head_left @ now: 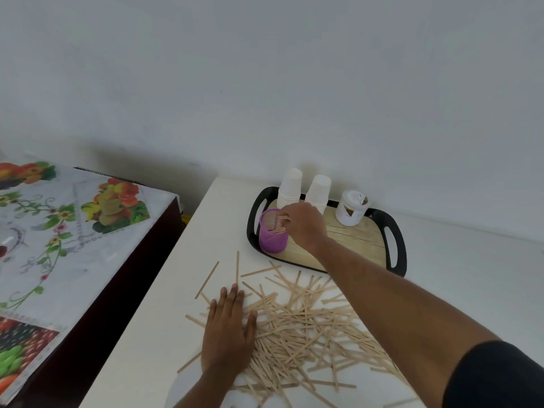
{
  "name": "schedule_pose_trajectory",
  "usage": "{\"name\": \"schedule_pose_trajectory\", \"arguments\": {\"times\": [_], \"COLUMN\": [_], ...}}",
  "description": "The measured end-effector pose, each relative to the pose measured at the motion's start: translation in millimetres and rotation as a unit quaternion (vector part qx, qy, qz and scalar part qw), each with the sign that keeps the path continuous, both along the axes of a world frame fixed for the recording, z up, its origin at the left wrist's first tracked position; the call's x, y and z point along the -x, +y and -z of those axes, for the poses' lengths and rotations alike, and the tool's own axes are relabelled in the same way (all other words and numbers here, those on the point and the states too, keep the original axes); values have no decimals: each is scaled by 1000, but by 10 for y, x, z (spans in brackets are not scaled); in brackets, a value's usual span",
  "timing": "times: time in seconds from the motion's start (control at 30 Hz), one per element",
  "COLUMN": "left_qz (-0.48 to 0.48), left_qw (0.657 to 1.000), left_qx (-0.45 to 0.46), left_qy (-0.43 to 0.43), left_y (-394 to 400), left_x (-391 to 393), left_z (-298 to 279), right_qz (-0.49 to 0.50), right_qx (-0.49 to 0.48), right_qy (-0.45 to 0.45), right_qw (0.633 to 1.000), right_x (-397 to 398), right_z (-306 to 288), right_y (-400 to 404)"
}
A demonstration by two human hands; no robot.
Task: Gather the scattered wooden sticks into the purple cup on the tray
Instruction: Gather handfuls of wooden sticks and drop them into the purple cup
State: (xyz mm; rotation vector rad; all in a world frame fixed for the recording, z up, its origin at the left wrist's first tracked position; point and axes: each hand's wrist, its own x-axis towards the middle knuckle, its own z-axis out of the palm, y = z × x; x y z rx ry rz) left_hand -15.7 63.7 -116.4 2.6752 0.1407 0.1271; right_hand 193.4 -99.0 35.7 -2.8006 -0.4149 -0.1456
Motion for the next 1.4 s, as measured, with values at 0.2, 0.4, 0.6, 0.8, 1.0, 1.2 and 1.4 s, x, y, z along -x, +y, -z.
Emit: {"name": "schedule_pose_trajectory", "arguments": {"times": [0.2,0.4,0.6,0.8,1.0,1.2,1.4], "left_qz": [2,15,-12,-11,-34,32,82], "left_qw": [1000,999,990,991,996,996,993], "left_qx": [12,33,143,132,47,42,57], "left_qy": [6,3,-10,-14,66,77,69], "left_y": [11,39,87,404,938,926,703], "left_x": [-4,2,-62,-209,-236,-88,54], "left_z": [-1,-25,-135,-252,-153,-41,-48], "right_qz": [65,59,-25,-58,-76,-27,8], "right_qx": [-109,-125,-50,26,43,52,91], "right_qy": [-111,-76,107,81,44,89,112], "right_qw": [986,987,993,995,995,994,990], "right_x": [308,820,1042,1258,1389,1361,1693], "right_z": [139,551,1061,1317,1127,1181,1252], "right_y": [-286,-390,-141,-24,-244,-615,-903]}}
